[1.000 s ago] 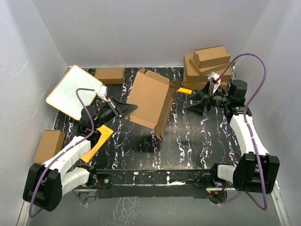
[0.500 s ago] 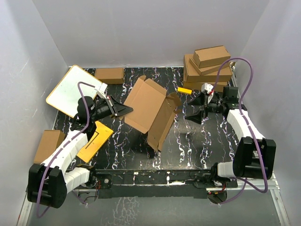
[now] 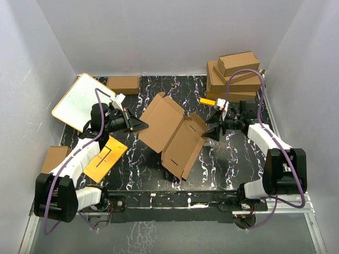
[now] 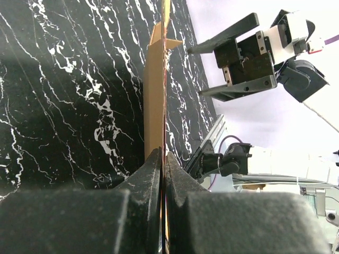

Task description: Fold the paper box

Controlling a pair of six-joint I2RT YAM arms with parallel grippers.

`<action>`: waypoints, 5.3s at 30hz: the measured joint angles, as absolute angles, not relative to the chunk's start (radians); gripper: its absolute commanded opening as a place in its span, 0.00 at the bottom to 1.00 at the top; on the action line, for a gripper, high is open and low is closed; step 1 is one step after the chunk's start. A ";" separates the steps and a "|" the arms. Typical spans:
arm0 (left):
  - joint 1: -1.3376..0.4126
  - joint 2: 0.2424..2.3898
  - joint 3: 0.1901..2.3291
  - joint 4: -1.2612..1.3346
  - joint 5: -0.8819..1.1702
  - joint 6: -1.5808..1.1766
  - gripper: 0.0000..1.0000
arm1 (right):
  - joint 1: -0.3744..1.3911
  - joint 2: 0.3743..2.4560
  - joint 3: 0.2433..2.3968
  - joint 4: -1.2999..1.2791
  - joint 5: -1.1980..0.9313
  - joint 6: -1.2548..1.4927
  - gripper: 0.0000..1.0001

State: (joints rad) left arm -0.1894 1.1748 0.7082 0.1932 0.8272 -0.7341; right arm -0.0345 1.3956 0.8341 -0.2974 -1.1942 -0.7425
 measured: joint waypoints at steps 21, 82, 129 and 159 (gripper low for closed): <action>-0.171 1.288 0.586 0.414 0.847 -0.844 0.00 | 0.298 1.645 0.775 -0.104 -0.955 -0.310 0.10; -0.217 1.198 0.873 -0.090 0.726 -0.132 0.00 | -0.046 1.594 0.920 -0.450 -1.076 -0.597 0.55; -0.207 0.909 0.392 0.419 0.541 -0.595 0.00 | 0.035 1.821 0.756 0.162 -1.085 0.178 0.10; -0.206 1.008 0.359 0.498 0.558 -0.633 0.00 | 0.052 1.686 0.702 0.488 -1.357 0.461 0.53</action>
State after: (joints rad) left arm -0.2058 1.0080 0.3592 0.4980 0.5575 -0.6334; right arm 0.0517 1.6855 0.7017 0.4885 -1.3571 0.4610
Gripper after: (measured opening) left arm 0.012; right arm 0.499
